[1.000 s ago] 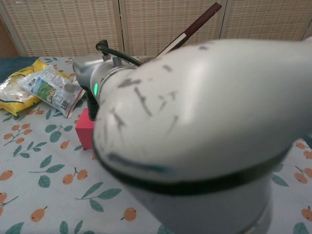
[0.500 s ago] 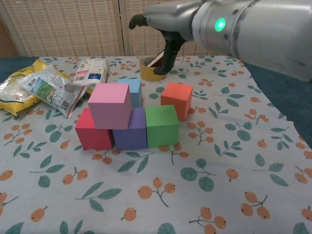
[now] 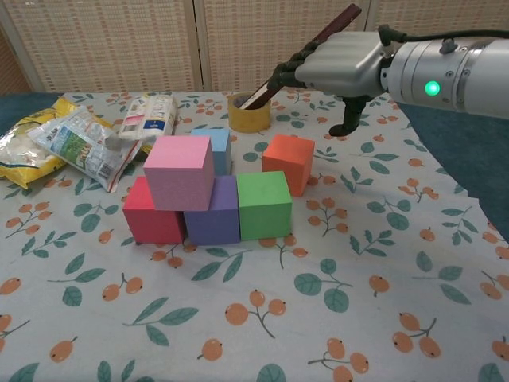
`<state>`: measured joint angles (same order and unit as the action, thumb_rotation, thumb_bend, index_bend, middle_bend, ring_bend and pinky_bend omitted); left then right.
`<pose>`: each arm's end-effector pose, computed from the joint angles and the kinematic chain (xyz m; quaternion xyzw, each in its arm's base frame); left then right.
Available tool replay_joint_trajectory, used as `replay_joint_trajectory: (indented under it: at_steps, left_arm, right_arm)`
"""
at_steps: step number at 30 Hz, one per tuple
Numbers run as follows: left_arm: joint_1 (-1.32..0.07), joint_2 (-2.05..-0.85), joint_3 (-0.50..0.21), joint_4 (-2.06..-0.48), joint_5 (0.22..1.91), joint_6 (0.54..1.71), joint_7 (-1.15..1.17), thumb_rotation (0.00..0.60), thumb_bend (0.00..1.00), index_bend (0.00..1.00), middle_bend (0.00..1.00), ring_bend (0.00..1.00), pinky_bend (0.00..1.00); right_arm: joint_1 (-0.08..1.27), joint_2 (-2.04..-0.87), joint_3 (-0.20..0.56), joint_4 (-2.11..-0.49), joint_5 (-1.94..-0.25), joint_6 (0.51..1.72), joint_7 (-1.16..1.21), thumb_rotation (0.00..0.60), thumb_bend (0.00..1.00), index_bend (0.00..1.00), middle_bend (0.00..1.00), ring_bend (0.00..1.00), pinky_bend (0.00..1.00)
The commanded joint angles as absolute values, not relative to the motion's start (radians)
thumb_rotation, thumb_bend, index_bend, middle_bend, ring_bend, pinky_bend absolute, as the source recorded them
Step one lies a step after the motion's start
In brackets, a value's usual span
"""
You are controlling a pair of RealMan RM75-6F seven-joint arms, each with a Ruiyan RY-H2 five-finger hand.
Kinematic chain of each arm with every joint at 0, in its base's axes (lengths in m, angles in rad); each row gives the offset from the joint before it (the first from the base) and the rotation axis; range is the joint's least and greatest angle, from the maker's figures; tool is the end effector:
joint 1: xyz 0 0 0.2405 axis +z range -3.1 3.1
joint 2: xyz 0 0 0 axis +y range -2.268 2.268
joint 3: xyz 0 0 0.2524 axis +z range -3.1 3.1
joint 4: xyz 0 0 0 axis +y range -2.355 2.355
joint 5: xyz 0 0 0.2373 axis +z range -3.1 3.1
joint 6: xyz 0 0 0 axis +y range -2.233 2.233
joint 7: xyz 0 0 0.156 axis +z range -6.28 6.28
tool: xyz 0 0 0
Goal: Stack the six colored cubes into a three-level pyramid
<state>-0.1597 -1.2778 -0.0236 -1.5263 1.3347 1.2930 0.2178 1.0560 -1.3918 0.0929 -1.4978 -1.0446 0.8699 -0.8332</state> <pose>-0.3376 0.2087 0.0641 -0.6354 -0.4217 -0.2757 0.5852 -0.0751 -0.4040 -0.0160 0.8546 -0.0507 0.2412 0.4570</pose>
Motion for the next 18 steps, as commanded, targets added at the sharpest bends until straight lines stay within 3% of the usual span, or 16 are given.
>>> replay_joint_trajectory:
  at_steps: [1, 9, 18]
  left_arm:
    - [-0.163, -1.282, -0.026, -1.521, 1.325, 1.285, 0.224, 0.600, 0.31, 0.00, 0.04, 0.00, 0.05]
    - [-0.171, -1.292, -0.035, -1.504, 1.300, 1.268, 0.231, 0.600, 0.31, 0.00, 0.04, 0.00, 0.05]
    - [-0.176, -1.300, -0.037, -1.499, 1.286, 1.261, 0.246, 0.600, 0.31, 0.00, 0.04, 0.00, 0.05]
  right_arm:
    - [1.081, -1.445, 0.046, -1.357, -1.193, 0.794, -0.725, 0.600, 0.16, 0.00, 0.00, 0.00, 0.00]
    - [1.095, -1.501, 0.008, -1.190, -1.367, 0.737, -0.520, 0.600, 0.16, 0.00, 0.00, 0.00, 0.00]
    - [1.109, -1.592, 0.004, -1.058, -1.432, 0.712, -0.465, 0.600, 0.16, 0.00, 0.00, 0.00, 0.00]
